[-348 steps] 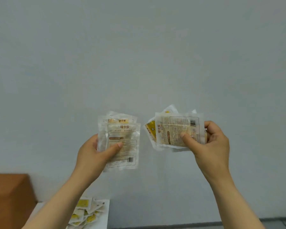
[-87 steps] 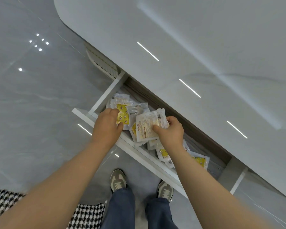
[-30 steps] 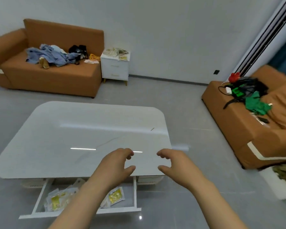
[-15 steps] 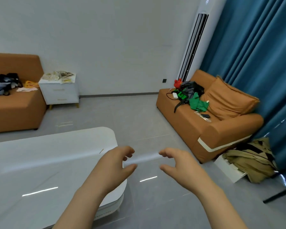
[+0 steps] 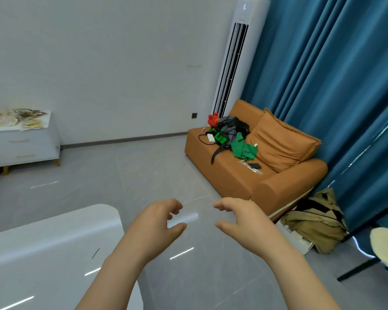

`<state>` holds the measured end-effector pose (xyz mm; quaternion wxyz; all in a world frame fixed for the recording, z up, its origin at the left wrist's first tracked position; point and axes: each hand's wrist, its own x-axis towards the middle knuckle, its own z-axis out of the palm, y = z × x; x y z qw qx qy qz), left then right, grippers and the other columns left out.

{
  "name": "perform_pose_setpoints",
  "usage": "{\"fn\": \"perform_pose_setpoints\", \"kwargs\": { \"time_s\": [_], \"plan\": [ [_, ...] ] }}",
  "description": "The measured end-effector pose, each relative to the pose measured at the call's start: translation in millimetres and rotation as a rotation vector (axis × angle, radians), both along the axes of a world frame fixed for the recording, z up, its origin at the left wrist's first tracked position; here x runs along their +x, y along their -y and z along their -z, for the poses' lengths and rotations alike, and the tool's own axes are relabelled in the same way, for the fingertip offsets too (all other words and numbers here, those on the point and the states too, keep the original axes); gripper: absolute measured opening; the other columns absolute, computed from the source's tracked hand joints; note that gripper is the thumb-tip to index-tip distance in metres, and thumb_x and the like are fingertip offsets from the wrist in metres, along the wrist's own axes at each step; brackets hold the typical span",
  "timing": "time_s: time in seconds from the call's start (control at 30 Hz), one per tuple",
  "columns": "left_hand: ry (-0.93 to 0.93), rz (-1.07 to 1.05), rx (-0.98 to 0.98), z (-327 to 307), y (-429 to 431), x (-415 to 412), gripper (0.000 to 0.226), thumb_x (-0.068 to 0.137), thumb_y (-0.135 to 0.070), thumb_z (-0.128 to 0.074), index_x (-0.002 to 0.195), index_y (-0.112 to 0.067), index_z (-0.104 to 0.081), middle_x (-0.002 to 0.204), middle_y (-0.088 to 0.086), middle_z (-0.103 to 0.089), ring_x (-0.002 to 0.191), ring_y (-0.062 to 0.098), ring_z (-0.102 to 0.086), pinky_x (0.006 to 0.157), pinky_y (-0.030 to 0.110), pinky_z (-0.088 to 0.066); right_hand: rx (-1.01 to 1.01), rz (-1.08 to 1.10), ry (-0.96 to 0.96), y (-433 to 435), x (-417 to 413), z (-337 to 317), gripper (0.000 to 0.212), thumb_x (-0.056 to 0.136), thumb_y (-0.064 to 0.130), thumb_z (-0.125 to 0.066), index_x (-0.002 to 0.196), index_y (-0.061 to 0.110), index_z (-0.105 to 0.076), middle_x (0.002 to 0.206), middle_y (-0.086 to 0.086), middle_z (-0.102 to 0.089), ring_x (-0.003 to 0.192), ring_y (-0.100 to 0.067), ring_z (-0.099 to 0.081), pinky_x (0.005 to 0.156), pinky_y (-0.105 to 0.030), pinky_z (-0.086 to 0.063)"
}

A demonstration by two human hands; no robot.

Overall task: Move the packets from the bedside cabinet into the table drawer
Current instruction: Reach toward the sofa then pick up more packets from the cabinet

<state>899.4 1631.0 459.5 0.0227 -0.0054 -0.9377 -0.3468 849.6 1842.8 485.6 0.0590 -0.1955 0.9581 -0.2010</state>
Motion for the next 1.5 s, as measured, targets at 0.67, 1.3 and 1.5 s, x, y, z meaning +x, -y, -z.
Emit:
{"fn": "perform_pose_setpoints", "kwargs": {
  "time_s": [0.67,1.3,1.5],
  "plan": [
    [0.055,-0.175,-0.068,21,74,-262,0.038,0.087,-0.039,-0.059,0.124,-0.031,-0.051,0.117,-0.017,-0.056,0.107,0.002,-0.054,0.082,0.018,-0.041,0.050,-0.188,0.033,80,-295,17,0.043,0.089,0.033,-0.060,0.131,0.031,-0.052,0.133,0.014,-0.053,0.123,-0.002,-0.047,0.102,-0.021,-0.040],
    [0.101,-0.540,-0.102,16,229,-461,0.040,0.087,-0.040,-0.062,0.124,-0.030,-0.052,0.118,-0.015,-0.058,0.106,0.002,-0.055,0.085,0.018,-0.044,0.028,-0.560,0.019,285,-561,16,0.043,0.091,0.031,-0.058,0.133,0.027,-0.052,0.136,0.010,-0.053,0.127,-0.008,-0.047,0.103,-0.024,-0.038],
    [0.100,-0.634,-0.099,6,339,-502,0.040,0.087,-0.040,-0.061,0.124,-0.029,-0.051,0.118,-0.014,-0.058,0.106,0.003,-0.054,0.086,0.019,-0.044,0.009,-0.612,0.033,404,-616,10,0.042,0.090,0.031,-0.059,0.131,0.027,-0.053,0.133,0.010,-0.055,0.123,-0.008,-0.049,0.101,-0.024,-0.040]
  ]
}}
